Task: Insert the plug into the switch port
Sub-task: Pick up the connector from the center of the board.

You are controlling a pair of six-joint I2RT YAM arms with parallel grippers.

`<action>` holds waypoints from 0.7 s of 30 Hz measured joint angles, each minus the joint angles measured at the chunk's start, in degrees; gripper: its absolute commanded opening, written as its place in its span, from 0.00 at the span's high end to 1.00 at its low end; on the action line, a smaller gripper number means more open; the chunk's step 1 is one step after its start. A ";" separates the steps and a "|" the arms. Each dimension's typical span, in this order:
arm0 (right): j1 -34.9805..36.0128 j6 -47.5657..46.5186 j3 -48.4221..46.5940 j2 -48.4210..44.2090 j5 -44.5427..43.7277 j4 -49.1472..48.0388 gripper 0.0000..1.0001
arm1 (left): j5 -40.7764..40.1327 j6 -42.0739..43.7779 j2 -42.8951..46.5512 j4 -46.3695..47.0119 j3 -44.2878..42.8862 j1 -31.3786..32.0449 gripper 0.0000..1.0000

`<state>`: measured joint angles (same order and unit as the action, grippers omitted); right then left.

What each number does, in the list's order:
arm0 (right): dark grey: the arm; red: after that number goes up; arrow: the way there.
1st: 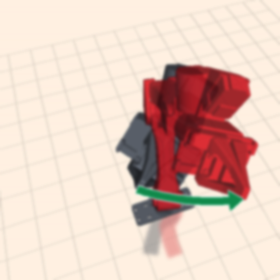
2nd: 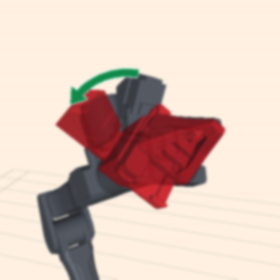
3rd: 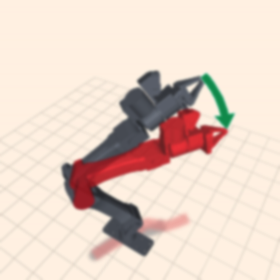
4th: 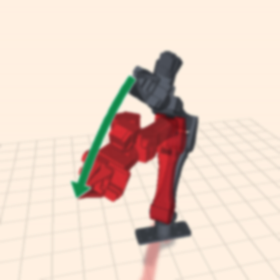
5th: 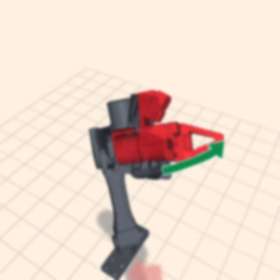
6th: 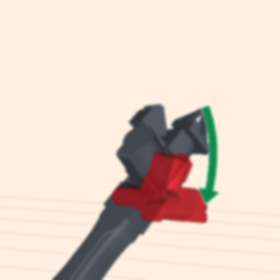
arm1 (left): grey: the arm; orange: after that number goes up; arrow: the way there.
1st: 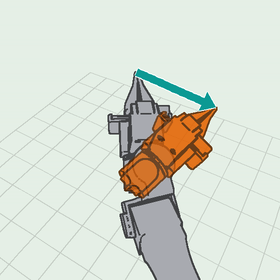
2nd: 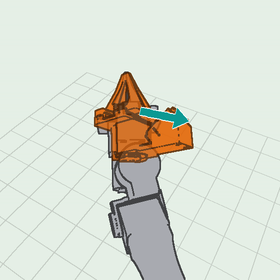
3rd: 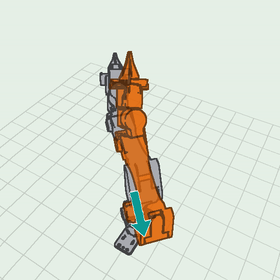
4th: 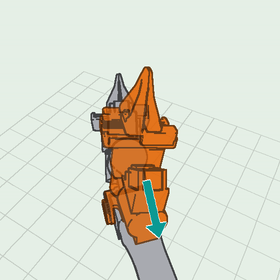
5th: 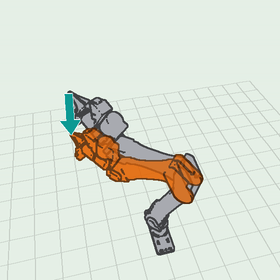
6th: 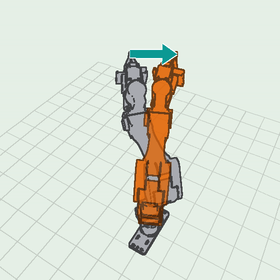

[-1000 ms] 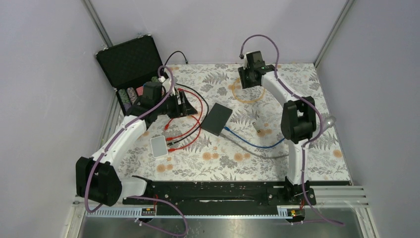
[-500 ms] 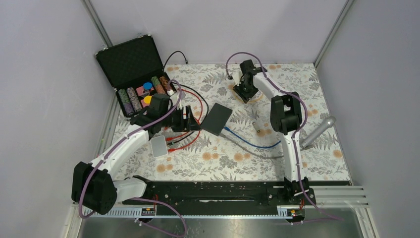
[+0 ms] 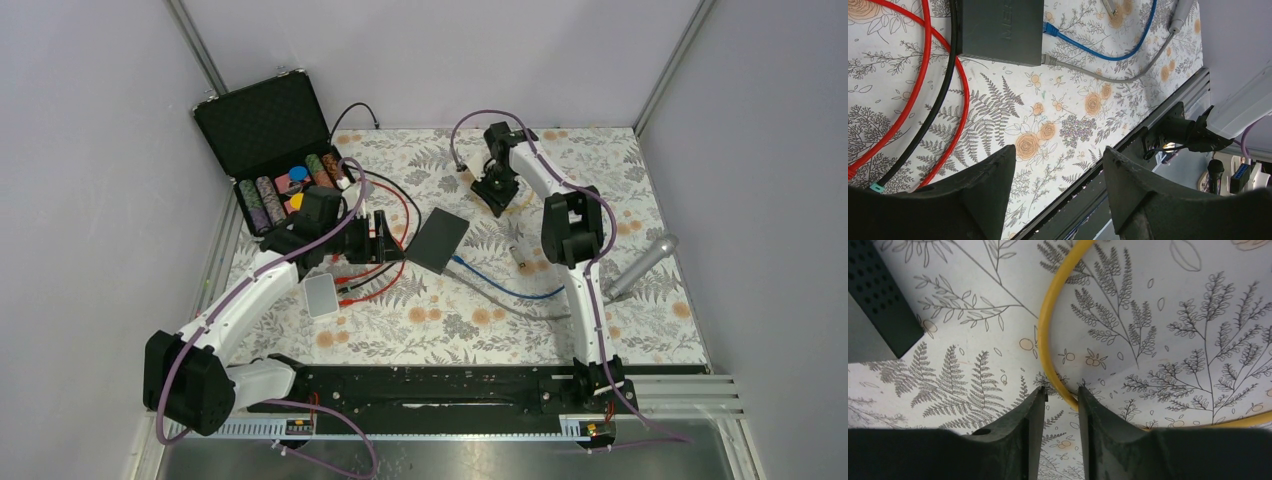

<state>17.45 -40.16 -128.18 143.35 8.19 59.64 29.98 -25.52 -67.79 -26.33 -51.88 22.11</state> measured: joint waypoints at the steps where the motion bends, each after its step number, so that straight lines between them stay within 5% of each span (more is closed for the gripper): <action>1: 0.00 -0.31 0.42 -0.11 -0.11 0.07 0.75 | 0.00 -0.02 0.00 0.09 0.00 0.00 0.36; 5: 0.00 -1.27 4.17 -2.21 0.35 -0.72 1.00 | 0.02 -0.28 0.76 0.44 0.28 0.00 0.33; 11: 0.02 -5.68 14.86 -8.63 3.61 -3.43 1.00 | 0.02 -1.75 1.53 1.42 1.31 -0.46 0.30; 21: 0.92 -14.99 53.27 -42.93 8.44 -26.25 1.00 | 1.38 -7.23 -7.23 12.44 0.37 -2.38 0.34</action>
<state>18.37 -55.16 -74.91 100.42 16.62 33.39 31.35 -32.75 -75.02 -13.89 -51.51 19.73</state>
